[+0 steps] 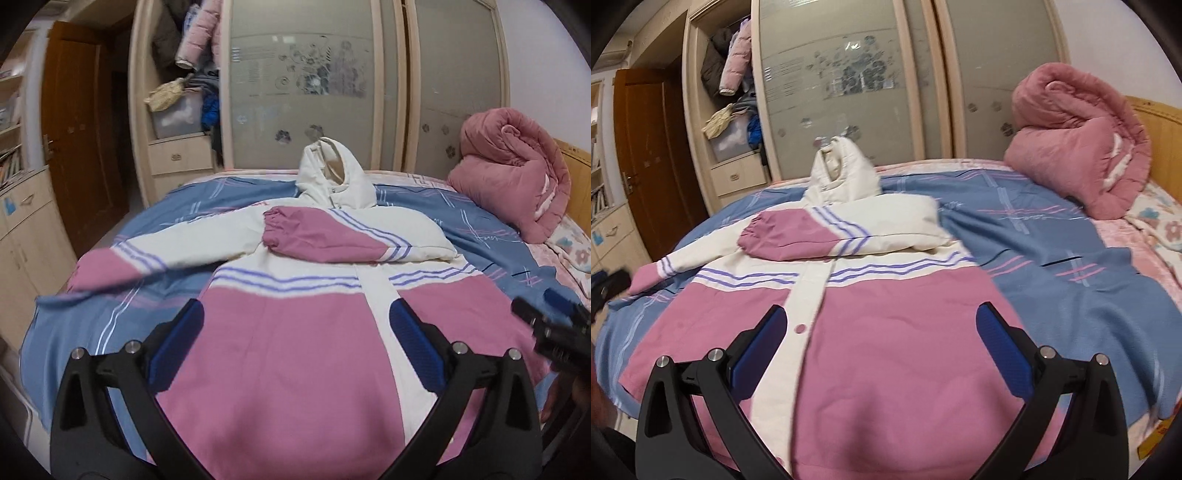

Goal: Fold large clothes
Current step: 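Lay the sleeve flatter across the chest and open the left gripper, then move the left tool toward the other pink sleeve cuff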

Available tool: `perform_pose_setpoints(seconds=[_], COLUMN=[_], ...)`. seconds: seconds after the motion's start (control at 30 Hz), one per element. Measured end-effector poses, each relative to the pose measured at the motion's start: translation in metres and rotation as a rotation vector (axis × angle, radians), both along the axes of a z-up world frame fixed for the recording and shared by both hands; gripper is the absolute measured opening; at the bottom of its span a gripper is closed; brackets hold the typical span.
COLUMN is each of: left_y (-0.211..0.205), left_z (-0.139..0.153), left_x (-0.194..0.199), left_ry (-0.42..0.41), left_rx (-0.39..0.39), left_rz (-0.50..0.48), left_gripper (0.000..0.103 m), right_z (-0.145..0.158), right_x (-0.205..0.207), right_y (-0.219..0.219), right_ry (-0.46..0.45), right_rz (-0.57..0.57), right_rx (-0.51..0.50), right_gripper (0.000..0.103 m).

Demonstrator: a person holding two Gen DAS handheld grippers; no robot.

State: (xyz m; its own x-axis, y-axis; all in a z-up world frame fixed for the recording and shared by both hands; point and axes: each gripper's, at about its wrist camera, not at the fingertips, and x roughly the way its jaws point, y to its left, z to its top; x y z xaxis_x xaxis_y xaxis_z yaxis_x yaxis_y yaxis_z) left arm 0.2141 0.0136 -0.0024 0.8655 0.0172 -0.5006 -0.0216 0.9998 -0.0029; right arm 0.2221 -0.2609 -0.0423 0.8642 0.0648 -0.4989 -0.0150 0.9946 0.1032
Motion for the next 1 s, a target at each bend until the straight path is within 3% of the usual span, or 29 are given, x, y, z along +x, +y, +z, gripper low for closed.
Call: perform_pose_setpoints(seconds=[0.4,1.0], left_y=[0.018,0.018], left_z=[-0.013,-0.023], left_x=[-0.004,0.004], left_ry=[-0.014,0.009], left_rx=[-0.053,-0.036], left_rz=[0.014,0.000], left_gripper=[0.101,0.101], right_z=[0.001,-0.002], right_x=[-0.012,-0.005], right_y=[0.008,0.016], right_ry=[-0.043,-0.032], right_rz=[-0.037,-0.031], right_rx=[-0.100,-0.105], right_gripper=[0.102,0.102])
